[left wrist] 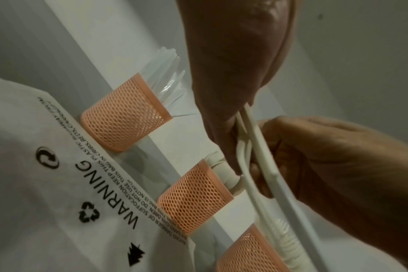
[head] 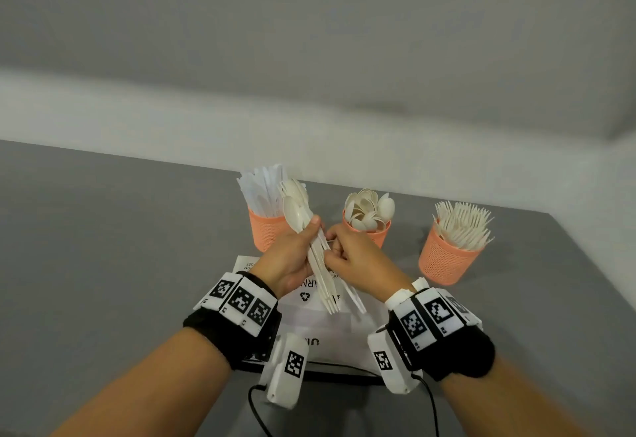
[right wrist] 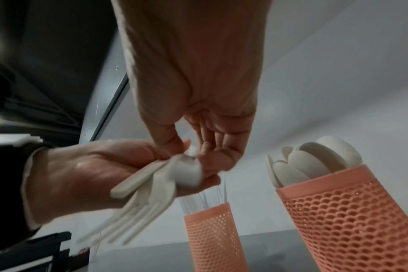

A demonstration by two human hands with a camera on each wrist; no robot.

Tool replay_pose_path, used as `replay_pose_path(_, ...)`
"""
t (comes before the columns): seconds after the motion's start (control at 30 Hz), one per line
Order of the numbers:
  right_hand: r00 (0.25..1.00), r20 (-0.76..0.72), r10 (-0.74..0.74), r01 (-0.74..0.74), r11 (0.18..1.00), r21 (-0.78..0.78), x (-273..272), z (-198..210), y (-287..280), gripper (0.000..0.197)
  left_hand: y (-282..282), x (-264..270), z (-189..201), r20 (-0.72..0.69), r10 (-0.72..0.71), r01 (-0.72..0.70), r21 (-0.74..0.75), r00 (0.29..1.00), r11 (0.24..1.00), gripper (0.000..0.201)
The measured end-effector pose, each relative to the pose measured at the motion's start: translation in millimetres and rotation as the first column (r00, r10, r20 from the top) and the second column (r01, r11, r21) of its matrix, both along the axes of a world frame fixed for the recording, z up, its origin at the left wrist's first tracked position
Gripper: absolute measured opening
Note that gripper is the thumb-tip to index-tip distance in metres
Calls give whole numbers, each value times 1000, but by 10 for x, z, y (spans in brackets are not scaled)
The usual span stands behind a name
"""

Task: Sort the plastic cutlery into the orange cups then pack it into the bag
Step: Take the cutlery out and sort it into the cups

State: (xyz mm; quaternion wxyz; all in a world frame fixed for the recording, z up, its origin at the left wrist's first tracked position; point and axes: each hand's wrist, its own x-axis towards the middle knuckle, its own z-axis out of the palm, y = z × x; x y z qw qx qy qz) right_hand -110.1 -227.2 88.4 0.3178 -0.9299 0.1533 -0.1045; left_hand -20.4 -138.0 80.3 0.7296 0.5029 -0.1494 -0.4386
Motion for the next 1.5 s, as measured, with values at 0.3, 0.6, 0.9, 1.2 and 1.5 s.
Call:
replay_pose_path(0.3, 980, 186, -78, 83, 996, -19, 222, 49, -104, 17, 146, 399, -43, 155, 23, -31, 45, 988, 999, 26)
replay_pose_path(0.6, 755, 604, -253, 245, 965, 98, 797, 364, -24, 5, 437, 832, 97, 125, -108, 109, -1, 986, 994, 34)
replay_pose_path(0.9, 959, 99, -265, 274, 958, -90, 1451, -169, 33, 14, 561, 1080, 65, -22, -144, 141, -99, 989, 985, 20)
replay_pose_path(1.2, 865, 417, -280, 294, 955, 32, 1364, 98, 245, 19, 528, 1264, -20, -36, -254, 246, -150, 966, 958, 26)
replay_pose_path(1.5, 966, 187, -178, 39, 818, 575, 1227, 135, 244, 12, 441, 1238, 23, 168, -355, 355, 31, 920, 934, 25)
